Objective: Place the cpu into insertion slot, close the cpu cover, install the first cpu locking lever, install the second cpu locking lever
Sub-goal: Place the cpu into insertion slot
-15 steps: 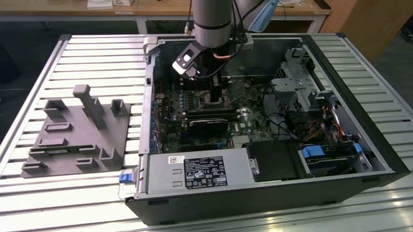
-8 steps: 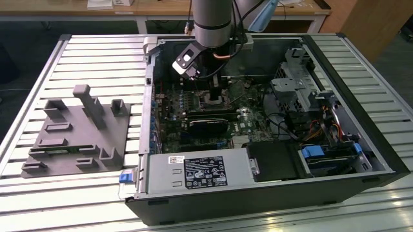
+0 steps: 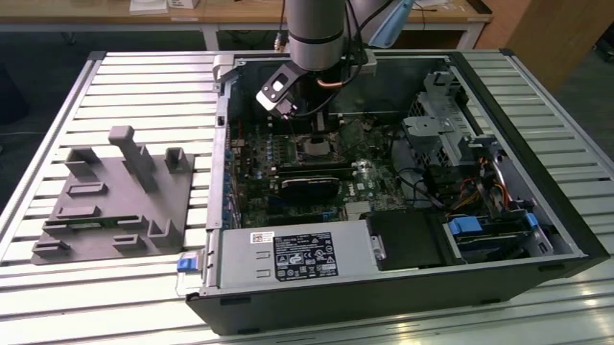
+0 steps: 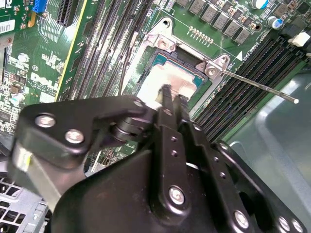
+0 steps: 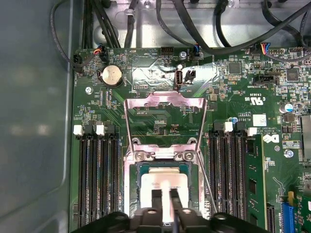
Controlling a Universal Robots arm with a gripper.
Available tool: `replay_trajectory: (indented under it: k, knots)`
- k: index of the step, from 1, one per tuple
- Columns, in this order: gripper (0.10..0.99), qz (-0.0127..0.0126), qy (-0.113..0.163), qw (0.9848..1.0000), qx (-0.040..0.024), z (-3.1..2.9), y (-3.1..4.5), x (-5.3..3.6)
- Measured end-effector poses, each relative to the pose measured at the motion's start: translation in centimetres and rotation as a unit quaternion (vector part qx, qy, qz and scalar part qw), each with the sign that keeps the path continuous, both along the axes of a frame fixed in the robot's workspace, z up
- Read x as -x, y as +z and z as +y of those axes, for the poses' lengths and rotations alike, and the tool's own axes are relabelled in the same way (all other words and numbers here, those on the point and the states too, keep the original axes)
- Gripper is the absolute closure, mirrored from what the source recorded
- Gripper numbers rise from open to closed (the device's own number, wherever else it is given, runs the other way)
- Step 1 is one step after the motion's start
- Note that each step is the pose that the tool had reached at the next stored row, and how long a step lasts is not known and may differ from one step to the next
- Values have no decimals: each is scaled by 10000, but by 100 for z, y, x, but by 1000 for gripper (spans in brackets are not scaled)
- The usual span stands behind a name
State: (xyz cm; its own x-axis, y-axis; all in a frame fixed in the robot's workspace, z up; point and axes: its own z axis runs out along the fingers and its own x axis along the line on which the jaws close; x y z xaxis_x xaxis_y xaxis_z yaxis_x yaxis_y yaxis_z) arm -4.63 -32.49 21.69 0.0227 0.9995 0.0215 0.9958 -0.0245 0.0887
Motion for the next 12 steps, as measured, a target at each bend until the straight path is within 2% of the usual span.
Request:
replay_trajectory:
  k: [1, 10, 12]
  knots:
    - [965, 0, 0, 10000, 0, 0, 0, 0]
    - [980, 0, 0, 10000, 0, 0, 3, 0]
    - [980, 1, 0, 10000, 1, 0, 25, 0]
